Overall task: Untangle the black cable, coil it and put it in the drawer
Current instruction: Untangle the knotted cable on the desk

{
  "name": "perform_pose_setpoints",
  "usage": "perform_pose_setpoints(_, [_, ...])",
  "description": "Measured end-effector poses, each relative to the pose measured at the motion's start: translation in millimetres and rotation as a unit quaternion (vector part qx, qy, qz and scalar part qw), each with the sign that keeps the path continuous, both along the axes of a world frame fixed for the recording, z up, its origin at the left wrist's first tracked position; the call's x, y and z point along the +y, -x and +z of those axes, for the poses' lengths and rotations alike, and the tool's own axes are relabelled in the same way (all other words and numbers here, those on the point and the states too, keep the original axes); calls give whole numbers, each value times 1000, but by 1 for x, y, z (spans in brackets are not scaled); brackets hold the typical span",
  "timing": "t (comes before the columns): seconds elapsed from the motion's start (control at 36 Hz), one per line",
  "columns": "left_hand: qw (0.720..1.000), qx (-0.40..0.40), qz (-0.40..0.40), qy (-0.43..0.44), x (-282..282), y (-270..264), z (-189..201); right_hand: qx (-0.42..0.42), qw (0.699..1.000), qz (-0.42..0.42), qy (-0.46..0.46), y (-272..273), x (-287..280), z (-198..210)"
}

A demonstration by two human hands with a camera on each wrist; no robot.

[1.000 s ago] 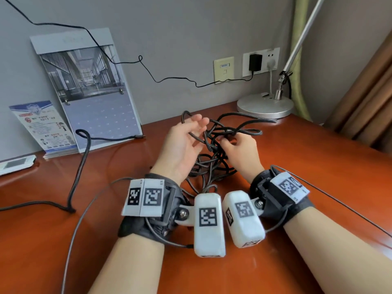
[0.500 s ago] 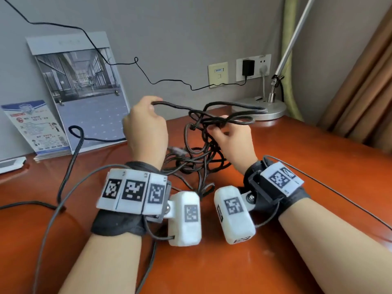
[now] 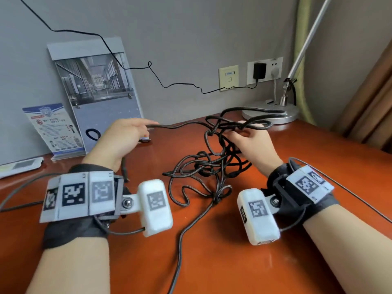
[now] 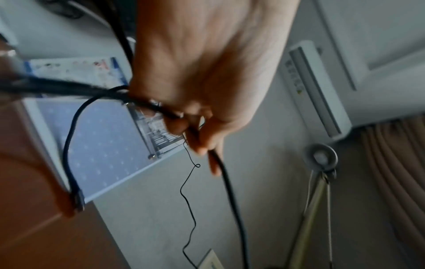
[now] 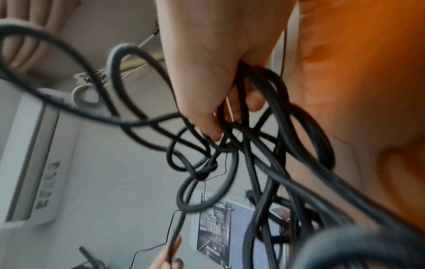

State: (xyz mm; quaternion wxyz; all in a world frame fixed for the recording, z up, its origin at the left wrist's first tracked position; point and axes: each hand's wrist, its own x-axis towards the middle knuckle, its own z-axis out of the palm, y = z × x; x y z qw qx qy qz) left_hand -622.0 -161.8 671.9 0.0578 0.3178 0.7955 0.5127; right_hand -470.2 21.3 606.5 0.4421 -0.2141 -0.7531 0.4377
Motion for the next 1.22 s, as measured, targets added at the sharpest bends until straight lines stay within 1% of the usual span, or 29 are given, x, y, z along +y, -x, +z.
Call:
perform_pose_setpoints(0.06, [990, 138, 31, -25, 0, 3, 1, -8, 998, 58, -16, -1, -6, 2])
perform_pose_setpoints(0.08, [980, 188, 46, -41, 0, 4, 2, -2, 995, 95, -36, -2, -10, 5])
perform_pose_setpoints(0.14, [965, 243, 62, -75, -1, 4, 5, 6, 983, 163, -79, -5, -15, 7])
perform_pose_setpoints(0.19, [956, 263, 74, -106, -4, 2, 9, -1, 975, 203, -86, -5, -17, 9])
perform_pose_setpoints(0.22, [954, 262, 82, -118, -5, 2, 10, -5, 975, 211, -65, -5, -19, 10])
perform_pose_setpoints(0.31, [962, 208, 105, -145, -3, 3, 8, -36, 974, 222, -28, -4, -25, 10])
perform_pose_setpoints(0.36, [968, 184, 91, -144, 2, -1, 5, -58, 970, 235, -13, -4, -30, 11])
perform_pose_setpoints(0.42, [977, 160, 55, -131, 10, -9, 3, -69, 973, 218, -35, -3, -29, 9])
perform_pose_setpoints(0.5, [987, 121, -10, -109, 23, -25, -1, -88, 979, 166, -76, -2, -26, 6])
perform_pose_setpoints(0.58, [988, 109, -55, -92, 30, -33, -1, -107, 983, 134, -71, 0, -22, 1])
perform_pose_setpoints(0.64, [988, 115, -75, -70, 30, -35, 1, -94, 987, 118, -59, 0, -21, 1])
perform_pose_setpoints(0.67, [988, 128, -77, -46, 30, -35, 0, -86, 989, 109, -50, 0, -20, 1])
perform_pose_setpoints(0.69, [985, 158, -66, -16, 31, -34, -3, -77, 992, 94, -39, 0, -18, 0])
perform_pose_setpoints(0.72, [978, 207, -41, 6, 31, -33, -5, -66, 994, 84, -21, 1, -16, -1])
perform_pose_setpoints(0.75, [965, 263, -16, 7, 30, -35, -7, -55, 996, 76, 1, 2, -13, -3])
perform_pose_setpoints(0.78, [951, 308, -6, -16, 29, -37, -7, -48, 996, 68, 20, 3, -11, -5])
perform_pose_setpoints(0.81, [943, 330, -13, -37, 28, -38, -7, -45, 997, 59, 36, 3, -10, -6])
perform_pose_setpoints(0.83, [944, 327, -31, -33, 28, -40, -6, -41, 997, 50, 53, 5, -8, -8])
perform_pose_setpoints(0.86, [952, 302, -49, -2, 28, -41, -5, -40, 996, 43, 69, 5, -6, -9])
perform_pose_setpoints(0.89, [960, 269, -62, 55, 29, -43, -5, -37, 995, 39, 81, 6, -3, -10])
perform_pose_setpoints(0.92, [961, 237, -67, 124, 30, -44, -6, -34, 995, 38, 90, 5, -2, -11])
perform_pose_setpoints(0.97, [949, 186, -62, 248, 33, -45, -12, -29, 993, 46, 107, 4, -2, -9])
perform_pose_setpoints(1.0, [943, 170, -56, 280, 34, -46, -14, -26, 992, 52, 112, 4, -2, -9])
perform_pose_setpoints(1.03, [943, 159, -53, 287, 34, -47, -17, -27, 991, 58, 115, 4, -3, -9])
perform_pose_setpoints(1.06, [947, 152, -57, 276, 35, -46, -20, -25, 991, 62, 117, 4, -4, -9])
perform_pose_setpoints(1.11, [958, 145, -74, 236, 40, -45, -25, -22, 991, 64, 116, 4, -5, -8])
perform_pose_setpoints(1.22, [980, 102, -81, 152, 45, -43, -28, -13, 993, 61, 99, 5, -6, -8])
